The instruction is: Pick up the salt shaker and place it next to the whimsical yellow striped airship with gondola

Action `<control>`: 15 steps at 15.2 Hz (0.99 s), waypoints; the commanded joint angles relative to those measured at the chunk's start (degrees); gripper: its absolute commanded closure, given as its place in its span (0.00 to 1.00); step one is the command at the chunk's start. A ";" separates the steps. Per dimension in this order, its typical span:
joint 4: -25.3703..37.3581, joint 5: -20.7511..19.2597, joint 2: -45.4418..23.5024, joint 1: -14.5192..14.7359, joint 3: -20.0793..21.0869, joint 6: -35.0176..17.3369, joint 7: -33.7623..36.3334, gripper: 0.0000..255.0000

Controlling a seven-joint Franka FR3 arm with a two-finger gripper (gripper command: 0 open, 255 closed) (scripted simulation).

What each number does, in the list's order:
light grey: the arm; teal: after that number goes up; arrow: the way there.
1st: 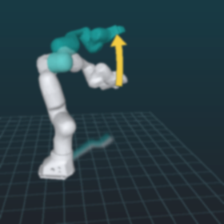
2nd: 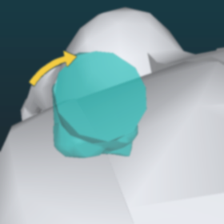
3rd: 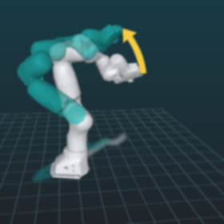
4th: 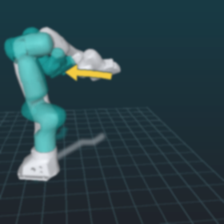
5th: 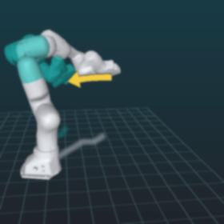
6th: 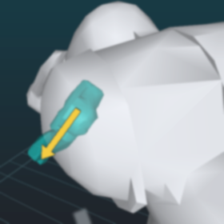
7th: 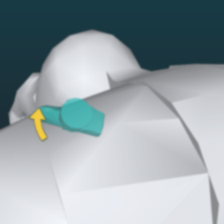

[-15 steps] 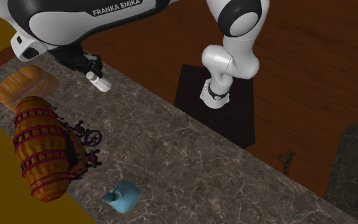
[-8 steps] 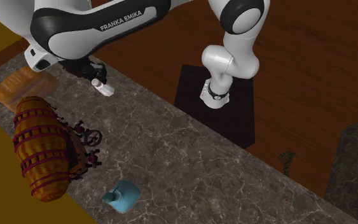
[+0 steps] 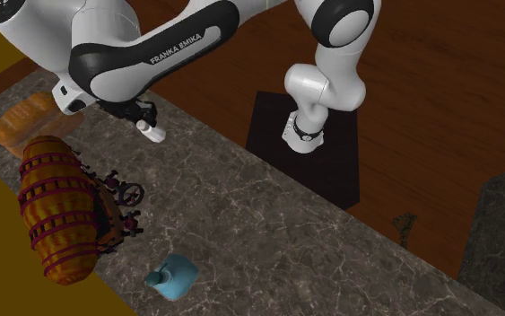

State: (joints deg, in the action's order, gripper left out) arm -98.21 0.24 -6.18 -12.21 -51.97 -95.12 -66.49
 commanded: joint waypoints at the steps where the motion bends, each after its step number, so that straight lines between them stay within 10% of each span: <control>1: -1.77 -0.15 0.23 0.17 0.07 -1.64 0.24 1.00; 15: -10.61 1.79 -2.19 -0.33 0.41 -12.02 -0.58 1.00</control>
State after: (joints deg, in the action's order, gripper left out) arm -108.15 1.86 -8.17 -12.47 -51.59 -106.31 -66.96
